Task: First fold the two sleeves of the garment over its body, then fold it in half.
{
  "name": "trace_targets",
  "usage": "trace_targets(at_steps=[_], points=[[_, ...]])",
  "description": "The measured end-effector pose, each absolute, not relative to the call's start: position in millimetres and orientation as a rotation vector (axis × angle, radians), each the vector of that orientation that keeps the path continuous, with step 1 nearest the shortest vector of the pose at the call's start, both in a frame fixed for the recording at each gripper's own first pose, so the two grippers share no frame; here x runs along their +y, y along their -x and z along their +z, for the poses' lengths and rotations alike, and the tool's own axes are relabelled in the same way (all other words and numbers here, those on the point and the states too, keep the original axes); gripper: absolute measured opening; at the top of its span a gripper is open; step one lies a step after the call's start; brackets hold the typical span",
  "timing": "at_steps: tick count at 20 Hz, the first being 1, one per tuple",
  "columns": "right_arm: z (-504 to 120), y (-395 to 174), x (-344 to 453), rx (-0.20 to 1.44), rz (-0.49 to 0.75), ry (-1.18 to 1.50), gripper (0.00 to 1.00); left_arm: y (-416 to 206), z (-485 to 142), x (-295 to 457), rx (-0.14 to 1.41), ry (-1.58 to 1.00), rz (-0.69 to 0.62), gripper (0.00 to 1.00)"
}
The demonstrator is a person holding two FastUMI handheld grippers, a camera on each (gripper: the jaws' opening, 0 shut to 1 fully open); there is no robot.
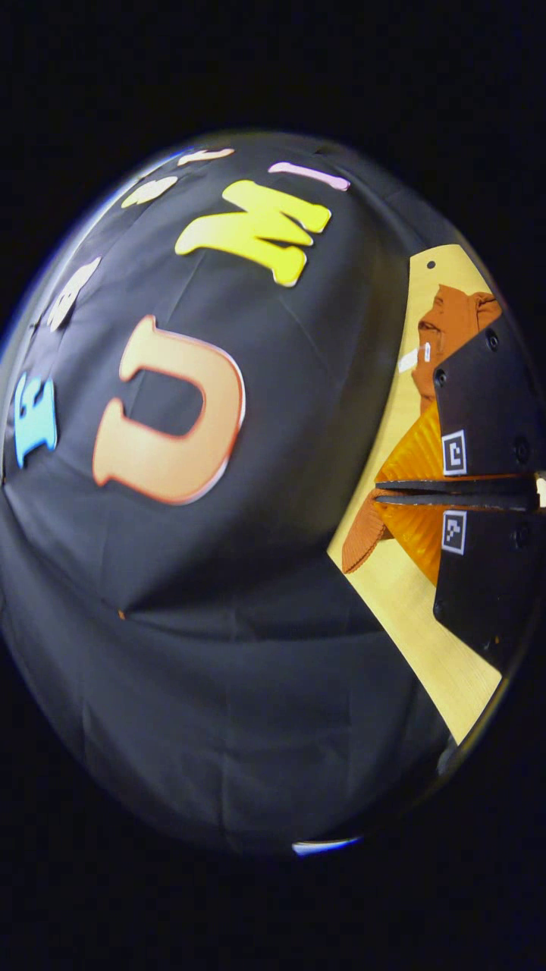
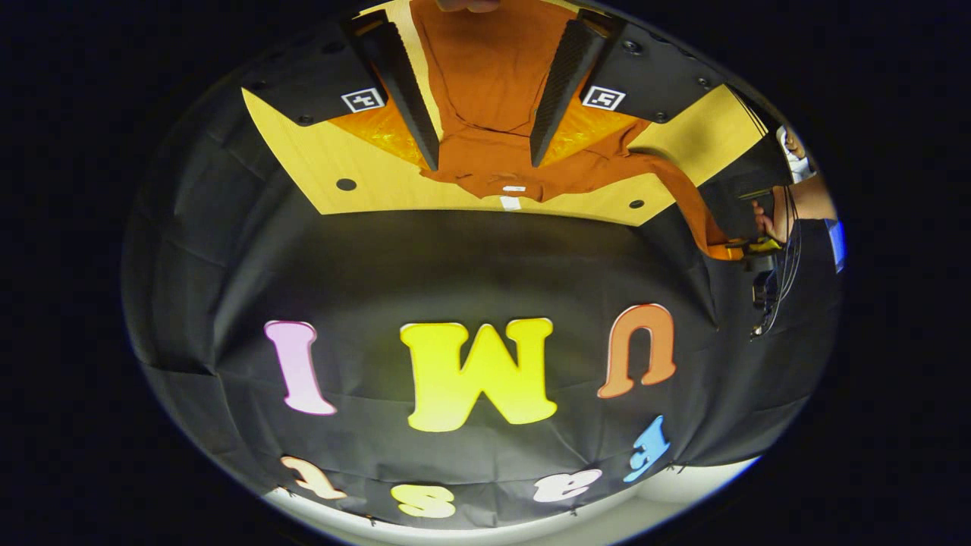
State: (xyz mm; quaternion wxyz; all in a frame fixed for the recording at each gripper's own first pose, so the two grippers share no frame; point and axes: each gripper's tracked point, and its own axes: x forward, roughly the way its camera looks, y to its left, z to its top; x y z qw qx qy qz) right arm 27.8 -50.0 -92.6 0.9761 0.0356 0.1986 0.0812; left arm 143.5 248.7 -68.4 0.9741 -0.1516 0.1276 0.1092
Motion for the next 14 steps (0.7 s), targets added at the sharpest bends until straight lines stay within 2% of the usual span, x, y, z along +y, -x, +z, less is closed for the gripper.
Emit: trace_targets(at_steps=[4,6,8,12,14], points=[[-94.0,-18.5,-92.9,0.399,0.063,-0.108,0.8,-199.8,-34.8,163.5,0.237,0.176,0.045,0.03],[-94.6,-11.5,-115.5,0.397,0.002,-0.119,0.87,-221.1,-30.7,106.4,0.234,0.099,-0.059,0.03],[-95.1,-3.9,-139.6,0.392,-0.06,-0.138,0.87,-231.6,-37.2,47.9,0.249,0.044,-0.16,0.03],[-95.6,26.2,-189.1,0.4,-0.181,-0.142,0.84,-241.6,-87.8,-53.5,0.339,-0.005,-0.296,0.03],[-95.7,42.3,-211.4,0.408,-0.237,-0.137,0.87,-240.3,-128.9,-97.5,0.399,-0.04,-0.341,0.03]])
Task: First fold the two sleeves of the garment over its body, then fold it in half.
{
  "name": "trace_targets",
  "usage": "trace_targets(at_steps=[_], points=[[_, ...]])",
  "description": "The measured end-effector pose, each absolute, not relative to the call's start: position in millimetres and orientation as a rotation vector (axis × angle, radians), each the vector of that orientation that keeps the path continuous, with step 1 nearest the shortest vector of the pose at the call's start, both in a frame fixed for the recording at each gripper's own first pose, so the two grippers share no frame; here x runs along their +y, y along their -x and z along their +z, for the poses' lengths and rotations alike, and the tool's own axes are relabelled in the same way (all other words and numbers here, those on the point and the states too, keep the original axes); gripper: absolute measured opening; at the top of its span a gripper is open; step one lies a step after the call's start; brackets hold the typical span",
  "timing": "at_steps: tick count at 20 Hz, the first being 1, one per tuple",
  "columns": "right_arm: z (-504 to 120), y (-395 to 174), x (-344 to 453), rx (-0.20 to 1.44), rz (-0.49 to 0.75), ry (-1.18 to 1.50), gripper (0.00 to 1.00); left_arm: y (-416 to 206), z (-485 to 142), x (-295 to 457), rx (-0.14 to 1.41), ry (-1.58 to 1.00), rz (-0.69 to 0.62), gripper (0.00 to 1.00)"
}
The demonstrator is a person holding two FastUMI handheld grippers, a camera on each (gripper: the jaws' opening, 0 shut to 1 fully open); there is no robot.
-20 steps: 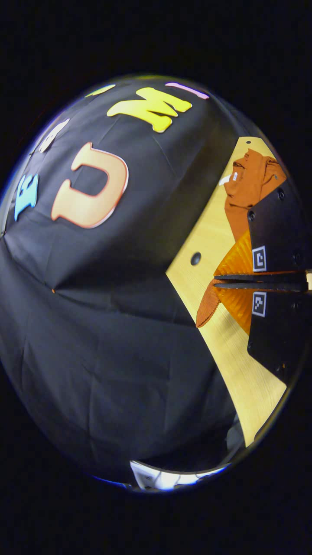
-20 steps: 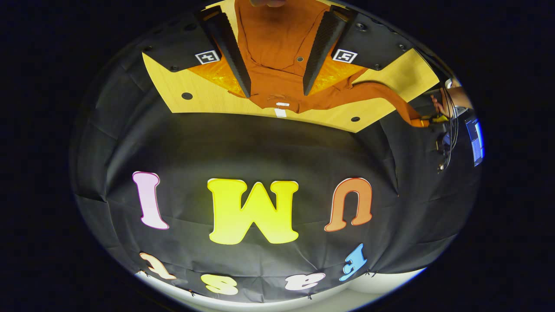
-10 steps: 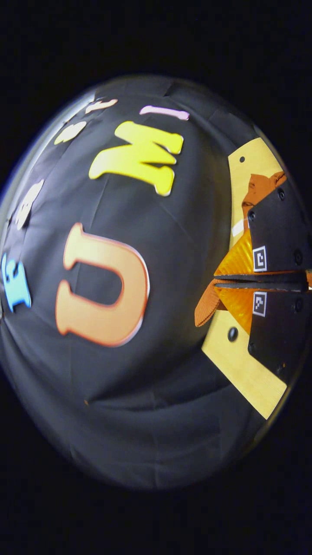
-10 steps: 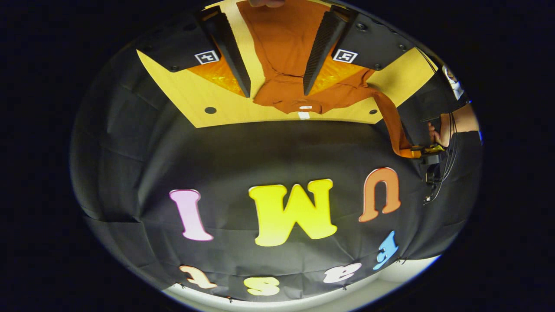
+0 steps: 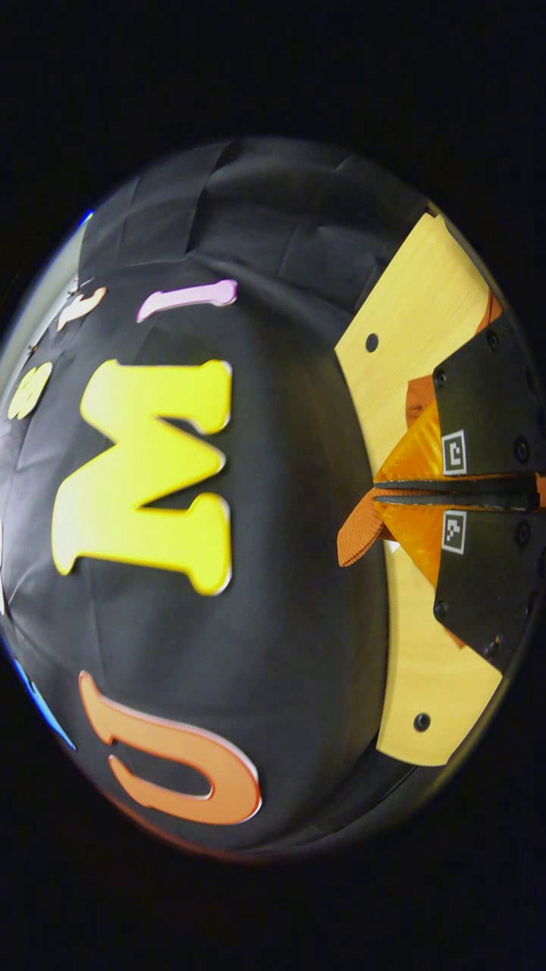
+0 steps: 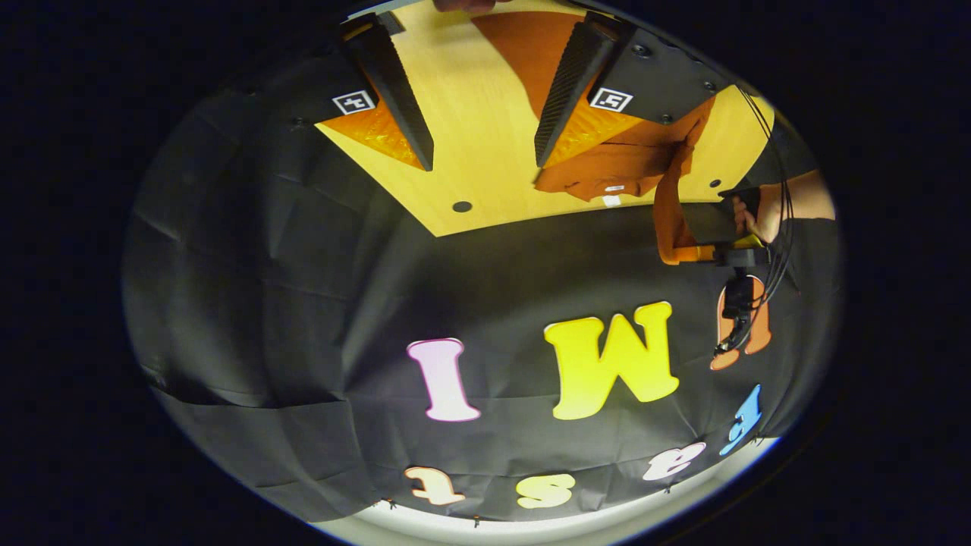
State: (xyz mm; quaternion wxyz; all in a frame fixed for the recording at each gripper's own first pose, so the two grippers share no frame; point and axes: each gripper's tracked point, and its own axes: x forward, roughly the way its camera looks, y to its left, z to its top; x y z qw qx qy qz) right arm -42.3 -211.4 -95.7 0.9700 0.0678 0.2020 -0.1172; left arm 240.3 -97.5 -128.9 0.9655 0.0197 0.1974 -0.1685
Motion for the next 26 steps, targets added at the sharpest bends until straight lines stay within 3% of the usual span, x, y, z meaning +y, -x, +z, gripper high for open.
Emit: trace_targets(at_steps=[7,13,14,18,26], points=[[-102.1,100.1,-276.4,0.476,-0.404,-0.11,0.87,-231.1,-279.7,-194.5,0.593,-0.31,-0.427,0.04],[-97.8,102.8,-286.6,0.501,-0.417,-0.078,0.87,-222.9,-334.3,-229.1,0.649,-0.316,-0.43,0.13],[-97.2,99.0,-284.9,0.498,-0.408,-0.076,0.87,-218.5,-330.2,-238.4,0.646,-0.309,-0.44,0.19],[-95.4,76.2,-262.6,0.486,-0.347,-0.071,0.87,-206.6,-302.5,-250.1,0.6,-0.239,-0.461,1.0],[-65.5,14.5,-184.1,0.376,-0.157,-0.048,0.87,-178.4,-153.2,-181.9,0.36,-0.048,-0.371,1.0]])
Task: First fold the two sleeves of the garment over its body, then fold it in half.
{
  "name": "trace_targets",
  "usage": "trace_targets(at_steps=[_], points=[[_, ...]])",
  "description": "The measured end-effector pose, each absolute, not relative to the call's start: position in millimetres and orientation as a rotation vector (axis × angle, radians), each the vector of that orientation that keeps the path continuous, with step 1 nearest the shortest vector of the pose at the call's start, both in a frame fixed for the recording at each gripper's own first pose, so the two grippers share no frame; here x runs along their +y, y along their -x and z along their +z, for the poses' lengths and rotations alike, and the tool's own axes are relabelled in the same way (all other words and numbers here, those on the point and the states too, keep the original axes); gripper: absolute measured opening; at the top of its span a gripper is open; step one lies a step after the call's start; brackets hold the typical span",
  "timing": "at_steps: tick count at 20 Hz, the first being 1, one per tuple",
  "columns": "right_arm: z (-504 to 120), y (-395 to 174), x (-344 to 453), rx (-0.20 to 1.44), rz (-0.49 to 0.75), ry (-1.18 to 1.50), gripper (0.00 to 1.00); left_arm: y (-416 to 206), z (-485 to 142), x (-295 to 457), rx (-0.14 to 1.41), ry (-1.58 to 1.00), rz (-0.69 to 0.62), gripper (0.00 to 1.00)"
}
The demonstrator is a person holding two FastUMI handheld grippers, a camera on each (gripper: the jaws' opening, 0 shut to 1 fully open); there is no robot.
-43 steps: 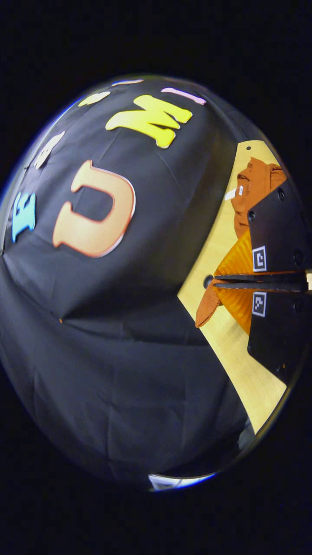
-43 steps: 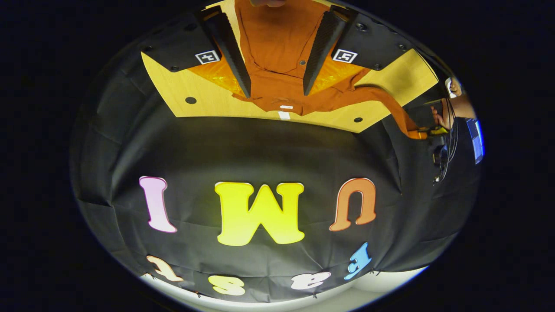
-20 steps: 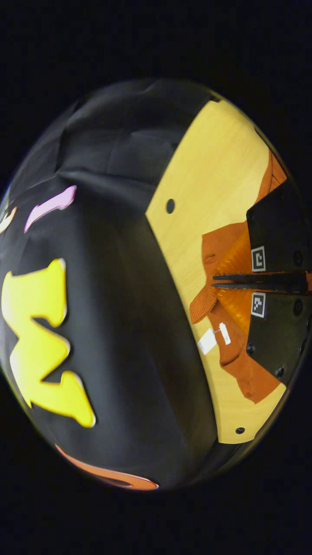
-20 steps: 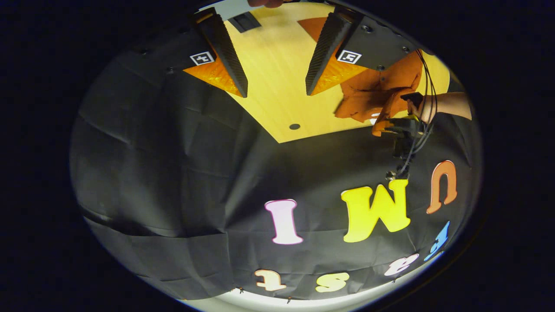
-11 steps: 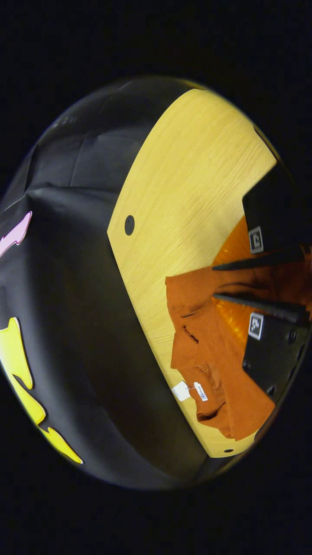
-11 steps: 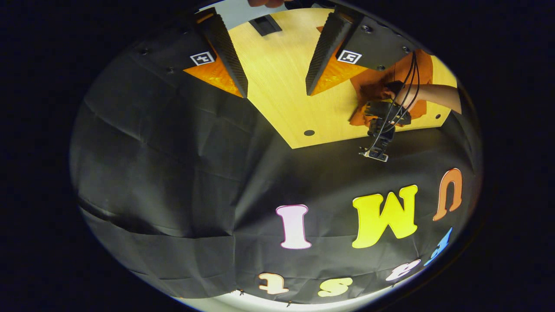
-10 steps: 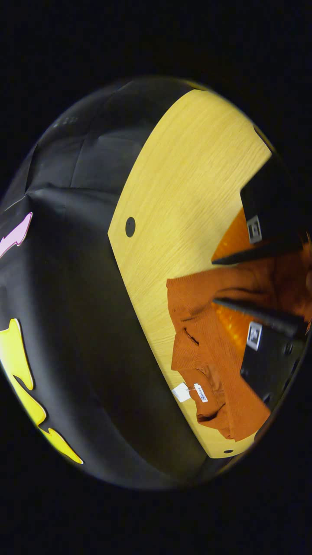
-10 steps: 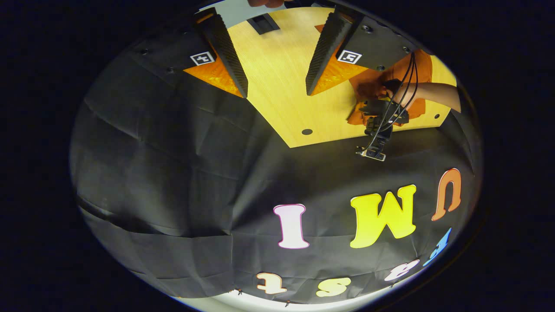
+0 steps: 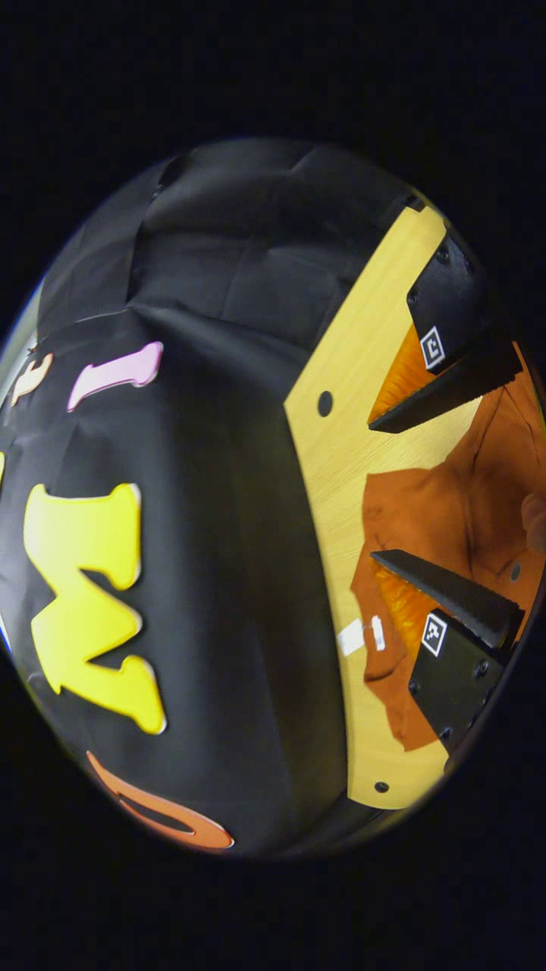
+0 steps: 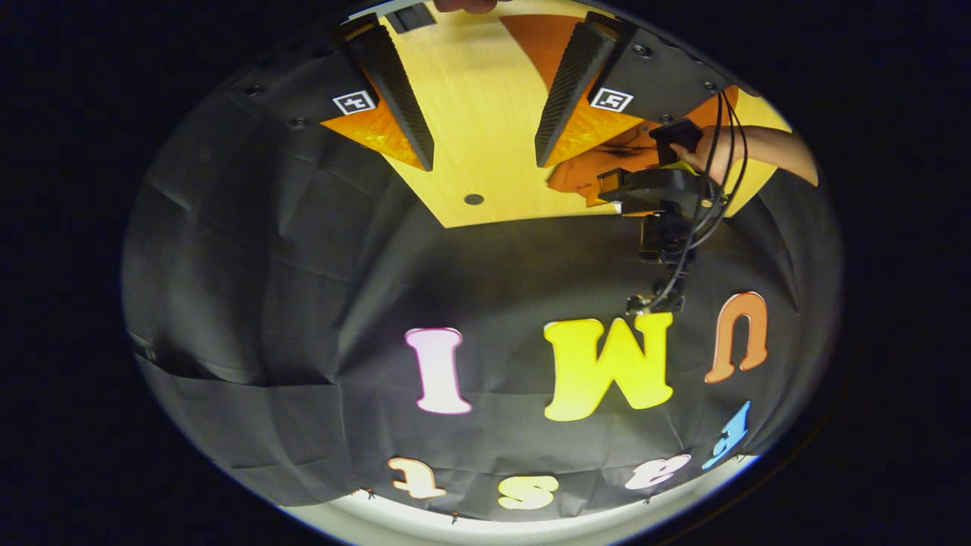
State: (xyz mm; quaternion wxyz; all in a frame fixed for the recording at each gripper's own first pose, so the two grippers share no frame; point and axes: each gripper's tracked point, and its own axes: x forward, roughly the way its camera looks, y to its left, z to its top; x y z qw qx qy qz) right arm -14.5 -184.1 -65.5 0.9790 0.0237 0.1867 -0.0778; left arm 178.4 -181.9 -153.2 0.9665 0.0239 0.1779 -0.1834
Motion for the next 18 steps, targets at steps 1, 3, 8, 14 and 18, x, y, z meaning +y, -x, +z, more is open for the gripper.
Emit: trace_targets(at_steps=[1,3,8,14,18], points=[[-60.7,6.4,-170.7,0.36,-0.127,-0.049,0.87,-173.5,-133.0,-164.6,0.328,-0.036,-0.352,1.0],[-50.5,-6.7,-144.1,0.329,-0.071,-0.047,0.87,-157.3,-92.4,-126.4,0.261,-0.021,-0.301,1.0],[7.9,-37.3,-84.3,0.19,0.049,-0.046,0.87,-105.3,19.1,-26.3,0.067,0.001,-0.156,0.99],[48.0,-44.0,-36.2,0.085,0.115,-0.085,0.86,-35.4,81.8,37.4,-0.022,0.049,-0.038,0.99],[44.1,-42.4,-25.4,0.096,0.134,-0.075,0.86,-22.9,81.0,50.5,-0.037,0.074,-0.007,0.98]])
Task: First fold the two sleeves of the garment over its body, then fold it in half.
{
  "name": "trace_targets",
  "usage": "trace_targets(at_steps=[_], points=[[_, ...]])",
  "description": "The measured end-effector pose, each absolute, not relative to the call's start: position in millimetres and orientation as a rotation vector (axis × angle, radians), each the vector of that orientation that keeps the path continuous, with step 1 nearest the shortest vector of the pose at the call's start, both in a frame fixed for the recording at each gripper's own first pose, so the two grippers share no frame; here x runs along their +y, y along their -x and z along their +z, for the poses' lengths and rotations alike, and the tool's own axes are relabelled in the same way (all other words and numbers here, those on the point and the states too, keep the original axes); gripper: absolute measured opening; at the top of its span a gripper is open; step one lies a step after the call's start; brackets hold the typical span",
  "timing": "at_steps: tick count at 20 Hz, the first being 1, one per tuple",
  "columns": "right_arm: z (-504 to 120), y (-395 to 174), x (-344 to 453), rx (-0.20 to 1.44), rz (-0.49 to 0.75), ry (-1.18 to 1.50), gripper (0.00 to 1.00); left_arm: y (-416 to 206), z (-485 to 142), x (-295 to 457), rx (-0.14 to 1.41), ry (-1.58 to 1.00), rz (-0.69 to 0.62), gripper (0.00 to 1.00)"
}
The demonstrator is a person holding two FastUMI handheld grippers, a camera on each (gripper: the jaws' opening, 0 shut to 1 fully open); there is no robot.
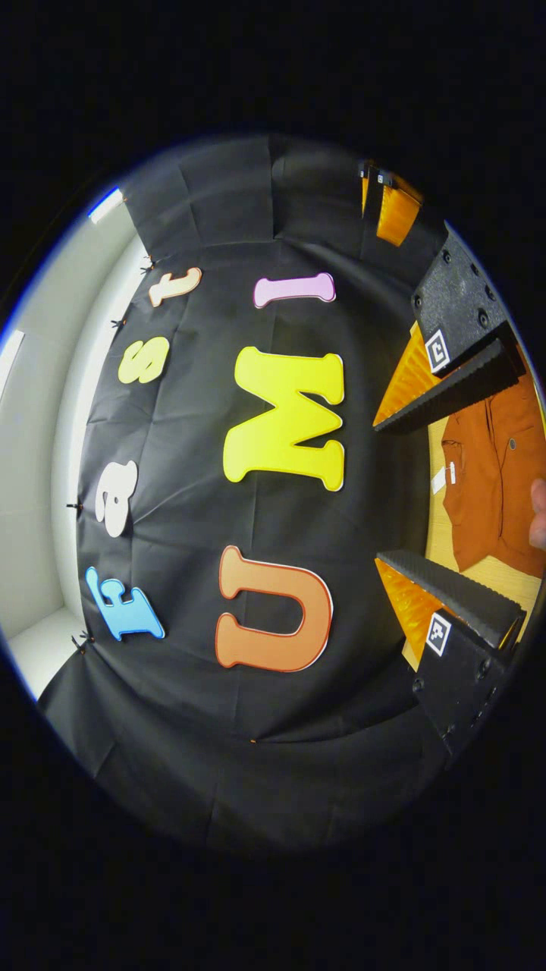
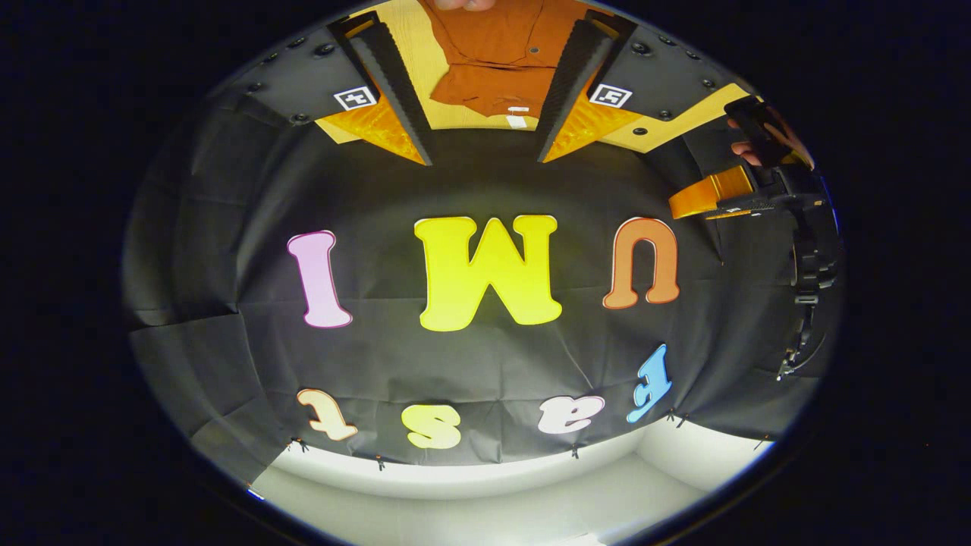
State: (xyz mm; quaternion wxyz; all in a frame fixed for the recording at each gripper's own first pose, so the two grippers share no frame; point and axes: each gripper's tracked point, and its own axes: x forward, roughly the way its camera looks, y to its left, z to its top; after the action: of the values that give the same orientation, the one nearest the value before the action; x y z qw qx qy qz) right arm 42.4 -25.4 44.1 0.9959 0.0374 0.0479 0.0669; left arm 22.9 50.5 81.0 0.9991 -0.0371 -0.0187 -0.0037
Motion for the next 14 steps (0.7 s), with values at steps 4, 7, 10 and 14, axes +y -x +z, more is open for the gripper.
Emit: trace_targets(at_steps=[4,7,10,14], points=[[31.1,-42.2,-30.5,0.141,0.14,-0.077,0.87,-18.4,51.5,61.1,0.041,0.107,-0.003,0.98],[7.8,-39.8,-46.3,0.215,0.143,-0.077,0.86,-8.2,17.3,72.6,0.129,0.106,-0.012,0.99],[-29.6,-30.1,-67.7,0.314,0.138,-0.061,0.86,7.4,-31.3,79.6,0.264,0.103,-0.051,0.99],[-97.1,2.0,-87.5,0.493,0.159,-0.038,0.87,46.0,-116.0,86.0,0.51,0.125,-0.096,0.99]])
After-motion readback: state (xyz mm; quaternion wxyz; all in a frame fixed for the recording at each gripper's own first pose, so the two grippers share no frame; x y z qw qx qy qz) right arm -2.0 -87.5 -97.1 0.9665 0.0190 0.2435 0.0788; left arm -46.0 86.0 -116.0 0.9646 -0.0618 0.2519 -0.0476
